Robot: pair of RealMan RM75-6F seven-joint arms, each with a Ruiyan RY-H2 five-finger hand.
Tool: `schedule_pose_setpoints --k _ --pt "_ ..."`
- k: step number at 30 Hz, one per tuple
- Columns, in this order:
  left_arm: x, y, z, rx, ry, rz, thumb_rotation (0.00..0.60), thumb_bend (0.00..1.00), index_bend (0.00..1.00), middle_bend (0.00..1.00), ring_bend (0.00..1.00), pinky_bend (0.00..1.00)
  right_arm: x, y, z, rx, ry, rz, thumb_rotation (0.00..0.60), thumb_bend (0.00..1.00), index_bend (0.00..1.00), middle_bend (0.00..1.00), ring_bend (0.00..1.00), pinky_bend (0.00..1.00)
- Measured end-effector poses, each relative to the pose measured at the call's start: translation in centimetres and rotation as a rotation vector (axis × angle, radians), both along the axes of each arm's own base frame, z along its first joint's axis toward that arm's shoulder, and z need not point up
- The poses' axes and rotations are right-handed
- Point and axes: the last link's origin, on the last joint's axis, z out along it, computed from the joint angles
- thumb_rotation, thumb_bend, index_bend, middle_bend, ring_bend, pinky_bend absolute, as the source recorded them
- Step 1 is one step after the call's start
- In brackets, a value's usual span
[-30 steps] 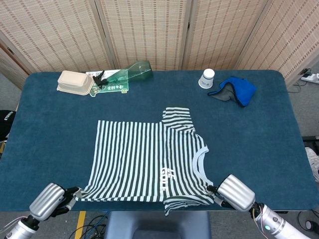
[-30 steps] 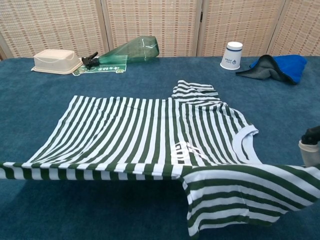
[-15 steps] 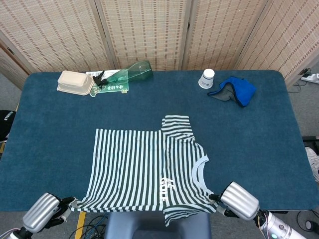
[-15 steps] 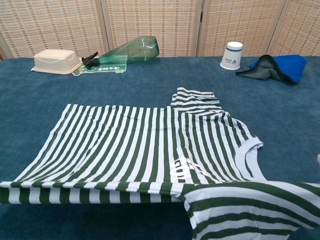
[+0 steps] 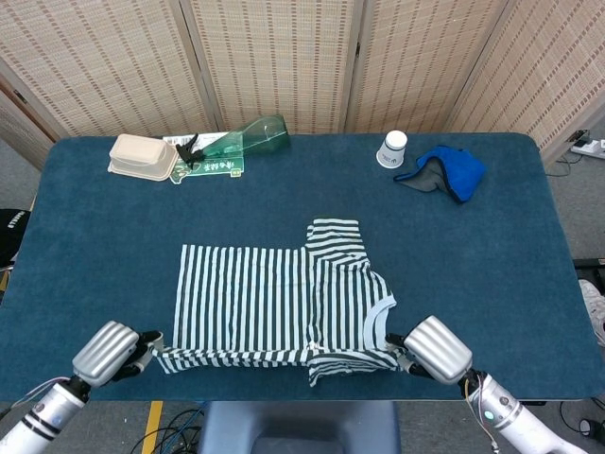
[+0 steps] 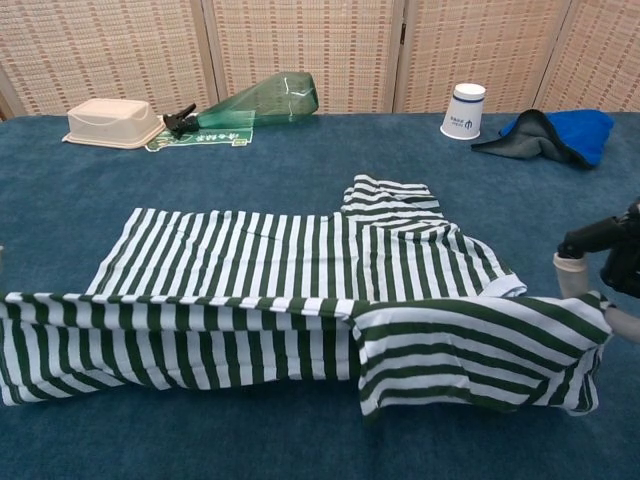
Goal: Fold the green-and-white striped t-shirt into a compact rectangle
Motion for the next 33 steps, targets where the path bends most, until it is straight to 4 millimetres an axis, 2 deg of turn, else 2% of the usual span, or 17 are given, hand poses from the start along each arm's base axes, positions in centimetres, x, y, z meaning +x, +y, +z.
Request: schedule_pose_setpoints --k 5,14,26,33 --pt "0.8 3.9 -0.9 0.028 0.074 -0.014 0.6 0.68 0.58 1.0 0.94 1.0 0.3 -2.1 -1.2 -0.025 0.013 -0.026 0.6 0.62 0.72 0.98 1.0 1.0" --pt "2.0 9.5 -2.9 0.042 0.184 -0.035 0.6 0.68 0.57 0.99 0.93 1.0 0.6 -4.8 -2.9 -0.066 0.044 -0.063 0.6 0.62 0.72 0.98 1.0 1.0" --pt "3.3 14.3 -5.1 0.078 0.292 -0.086 0.6 0.68 0.55 0.99 0.93 1.0 0.3 -7.7 -4.2 -0.133 0.07 -0.124 0.6 0.63 0.72 0.98 1.0 1.0" --pt "3.9 16.2 -6.0 0.09 0.335 -0.097 0.6 0.68 0.53 0.99 0.93 1.0 0.3 -9.1 -4.8 -0.174 0.1 -0.143 0.6 0.63 0.72 0.98 1.0 1.0"
